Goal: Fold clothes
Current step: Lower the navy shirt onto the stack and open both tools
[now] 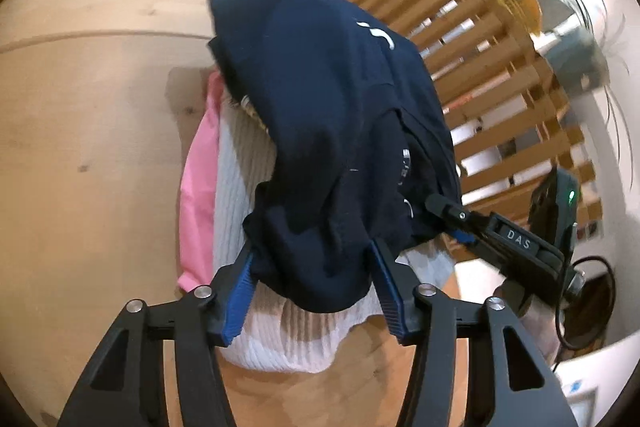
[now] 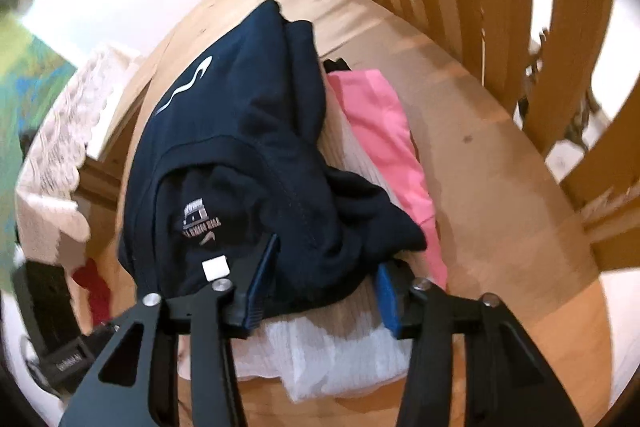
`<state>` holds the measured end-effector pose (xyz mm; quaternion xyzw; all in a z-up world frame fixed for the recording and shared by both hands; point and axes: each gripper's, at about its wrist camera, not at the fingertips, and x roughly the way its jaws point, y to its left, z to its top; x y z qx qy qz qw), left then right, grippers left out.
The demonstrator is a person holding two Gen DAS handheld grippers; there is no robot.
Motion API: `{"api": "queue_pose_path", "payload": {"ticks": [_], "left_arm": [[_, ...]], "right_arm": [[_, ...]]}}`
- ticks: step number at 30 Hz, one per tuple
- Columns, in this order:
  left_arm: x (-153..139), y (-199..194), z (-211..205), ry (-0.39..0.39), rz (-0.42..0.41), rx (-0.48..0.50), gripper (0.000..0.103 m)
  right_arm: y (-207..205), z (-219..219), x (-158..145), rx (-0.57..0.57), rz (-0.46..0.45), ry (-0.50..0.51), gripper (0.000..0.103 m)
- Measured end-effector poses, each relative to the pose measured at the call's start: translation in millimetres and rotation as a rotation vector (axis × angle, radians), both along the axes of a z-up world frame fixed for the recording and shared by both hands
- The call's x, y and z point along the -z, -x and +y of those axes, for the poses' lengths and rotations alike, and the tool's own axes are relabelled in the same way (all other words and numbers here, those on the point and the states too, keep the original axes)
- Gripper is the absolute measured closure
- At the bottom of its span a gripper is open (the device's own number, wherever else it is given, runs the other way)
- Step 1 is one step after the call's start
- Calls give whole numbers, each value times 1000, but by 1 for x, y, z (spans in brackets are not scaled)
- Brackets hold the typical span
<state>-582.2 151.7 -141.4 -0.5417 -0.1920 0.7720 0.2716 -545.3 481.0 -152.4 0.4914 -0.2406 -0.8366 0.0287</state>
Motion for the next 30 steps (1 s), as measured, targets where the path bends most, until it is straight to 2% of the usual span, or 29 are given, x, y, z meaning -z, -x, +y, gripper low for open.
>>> {"api": "queue_pose_path", "payload": {"ticks": [2, 3, 5, 12, 17, 21, 25, 28, 29, 30], "left_arm": [[1, 1, -2, -8, 4, 11, 63], [0, 1, -3, -13, 12, 17, 70], [-3, 1, -4, -21, 46, 37, 77], [-26, 7, -11, -59, 116, 44, 84], [-40, 2, -16, -73, 138, 61, 85], [-49, -6, -24, -72, 142, 82, 85], [-26, -23, -26, -25, 74, 128, 85], [2, -27, -20, 50, -10, 154, 80], [7, -27, -22, 59, -33, 146, 71], [10, -26, -25, 69, -52, 139, 61]], "right_arm": [[-4, -2, -2, -32, 24, -36, 72], [-6, -2, -3, -42, 38, -42, 77], [-9, -3, -7, -63, 58, -46, 84], [-21, -1, -31, -87, 134, -16, 89], [-39, 4, -58, -91, 184, 78, 90], [-43, 0, -62, -104, 186, 87, 90], [-50, -3, -31, -99, 114, -22, 90], [-51, -2, -6, -74, 48, -112, 90], [-50, 0, -4, -67, 22, -108, 84], [-49, 2, -3, -60, -5, -104, 73]]}}
